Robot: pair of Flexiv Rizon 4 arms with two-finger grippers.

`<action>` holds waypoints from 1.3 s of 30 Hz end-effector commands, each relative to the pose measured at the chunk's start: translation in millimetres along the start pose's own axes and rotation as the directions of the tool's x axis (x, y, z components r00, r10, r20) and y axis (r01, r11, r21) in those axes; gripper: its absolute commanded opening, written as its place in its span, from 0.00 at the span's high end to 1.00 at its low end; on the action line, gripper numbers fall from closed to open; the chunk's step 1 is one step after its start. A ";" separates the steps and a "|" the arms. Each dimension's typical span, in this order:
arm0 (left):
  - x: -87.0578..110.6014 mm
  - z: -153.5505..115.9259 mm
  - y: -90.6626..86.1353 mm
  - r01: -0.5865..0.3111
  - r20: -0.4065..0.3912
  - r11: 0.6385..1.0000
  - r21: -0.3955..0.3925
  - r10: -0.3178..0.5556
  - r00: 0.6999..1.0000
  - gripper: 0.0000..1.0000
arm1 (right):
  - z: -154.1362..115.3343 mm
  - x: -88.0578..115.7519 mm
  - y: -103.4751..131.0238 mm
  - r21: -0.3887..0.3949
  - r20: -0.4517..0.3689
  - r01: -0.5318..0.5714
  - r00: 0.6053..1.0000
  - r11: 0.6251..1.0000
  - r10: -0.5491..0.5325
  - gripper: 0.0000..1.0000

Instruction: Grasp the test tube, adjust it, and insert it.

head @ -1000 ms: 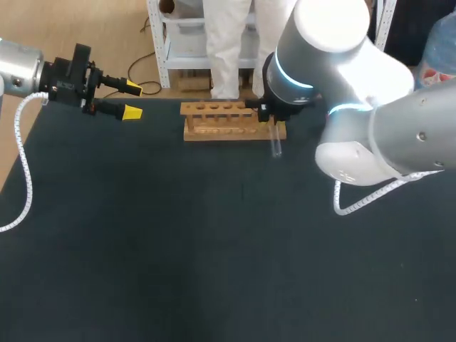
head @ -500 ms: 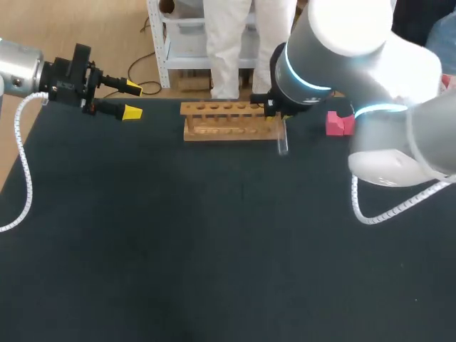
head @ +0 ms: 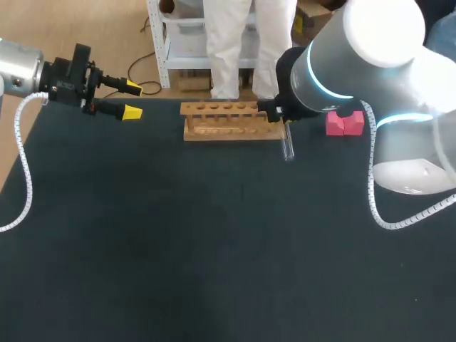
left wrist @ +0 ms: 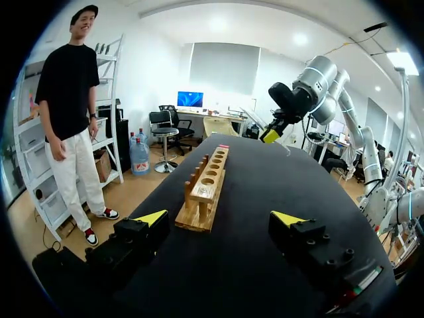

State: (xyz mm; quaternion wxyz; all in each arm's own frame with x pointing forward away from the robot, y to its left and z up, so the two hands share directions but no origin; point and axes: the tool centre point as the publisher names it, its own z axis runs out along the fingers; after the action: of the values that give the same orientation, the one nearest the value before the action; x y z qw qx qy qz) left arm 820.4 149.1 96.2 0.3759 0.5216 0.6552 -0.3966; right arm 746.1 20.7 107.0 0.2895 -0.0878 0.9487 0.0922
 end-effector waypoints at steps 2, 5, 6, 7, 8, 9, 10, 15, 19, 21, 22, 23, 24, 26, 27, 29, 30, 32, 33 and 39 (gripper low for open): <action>1.1 -0.1 0.3 -0.003 0.002 1.000 0.000 0.003 1.000 0.00 | -0.9 0.5 0.2 0.003 0.003 0.000 1.000 1.000 0.000 1.00; 1.1 -0.1 0.3 -0.003 0.002 1.000 0.000 0.003 1.000 0.00 | -0.9 0.5 0.2 0.003 0.003 0.000 1.000 1.000 0.000 1.00; 1.1 -0.1 0.3 -0.003 0.002 1.000 0.000 0.003 1.000 0.00 | -0.9 0.5 0.2 0.003 0.003 0.000 1.000 1.000 0.000 1.00; 1.1 -0.1 0.3 -0.003 0.002 1.000 0.000 0.003 1.000 0.00 | -0.9 0.5 0.2 0.003 0.003 0.000 1.000 1.000 0.000 1.00; 1.1 -0.1 0.3 -0.003 0.002 1.000 0.000 0.003 1.000 0.00 | -0.9 0.5 0.2 0.003 0.003 0.000 1.000 1.000 0.000 1.00; 1.1 -0.1 0.3 -0.003 0.002 1.000 0.000 0.003 1.000 0.00 | -0.9 0.5 0.2 0.003 0.003 0.000 1.000 1.000 0.000 1.00; 1.1 -0.1 0.3 -0.003 0.002 1.000 0.000 0.003 1.000 0.00 | -0.9 0.5 0.2 0.003 0.003 0.000 1.000 1.000 0.000 1.00; 1.1 -0.1 0.3 -0.003 0.002 1.000 0.000 0.003 1.000 0.00 | -0.9 0.5 0.2 0.003 0.003 0.000 1.000 1.000 0.000 1.00; 1.1 -0.1 0.3 -0.003 0.002 1.000 0.000 0.003 1.000 0.00 | 4.8 -17.4 1.4 0.021 0.146 -0.076 0.987 0.997 0.072 1.00; 1.1 -0.1 0.3 -0.003 0.002 1.000 0.000 0.003 1.000 0.00 | 6.6 -24.8 3.6 0.020 0.198 -0.093 0.976 0.995 0.087 1.00; 1.1 -0.1 0.3 -0.003 0.002 1.000 0.000 0.003 1.000 0.00 | 7.6 -30.7 5.9 0.019 0.238 -0.098 0.967 0.995 0.091 1.00; 1.1 -0.1 0.3 -0.003 0.002 1.000 0.000 0.003 1.000 0.00 | 7.8 -34.0 7.1 0.016 0.258 -0.106 0.961 0.994 0.099 1.00; 1.1 -0.1 0.3 -0.003 0.002 1.000 0.000 0.003 1.000 0.00 | 8.4 -37.2 8.4 0.017 0.287 -0.107 0.953 0.994 0.098 1.00; 1.1 -0.1 0.3 -0.003 0.002 1.000 0.000 0.003 1.000 0.00 | 9.6 -43.1 9.1 0.015 0.331 -0.117 0.938 0.993 0.106 1.00; 1.1 -0.1 0.3 -0.003 0.002 1.000 0.000 0.003 1.000 0.00 | 10.1 -46.0 9.5 0.019 0.357 -0.121 0.928 0.992 0.106 1.00; 1.1 -0.1 0.3 -0.003 0.002 1.000 0.000 0.003 1.000 0.00 | 10.4 -50.9 10.9 0.016 0.390 -0.132 0.913 0.991 0.116 1.00; 1.1 -0.1 0.3 -0.003 0.002 1.000 0.000 0.003 1.000 0.00 | 10.5 -53.3 11.8 0.015 0.404 -0.137 0.907 0.990 0.119 1.00; 1.1 -0.1 0.3 -0.003 0.002 1.000 0.000 0.003 1.000 0.00 | 10.4 -57.6 13.7 0.004 0.439 -0.156 0.888 0.988 0.139 1.00; 1.1 -0.1 0.3 -0.003 0.002 1.000 0.000 0.003 1.000 0.00 | 10.0 -60.4 14.7 -0.001 0.458 -0.165 0.877 0.986 0.147 1.00; 1.1 -0.1 0.3 -0.003 0.002 1.000 0.000 0.003 1.000 0.00 | 6.8 -75.0 18.7 -0.013 0.568 -0.208 0.803 0.978 0.179 1.00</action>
State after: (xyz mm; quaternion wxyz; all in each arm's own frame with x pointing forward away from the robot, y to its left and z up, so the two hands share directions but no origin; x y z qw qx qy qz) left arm 820.4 149.2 96.2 0.3759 0.5216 0.6552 -0.3966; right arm 806.8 46.9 148.5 0.4247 0.0287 0.8969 0.1198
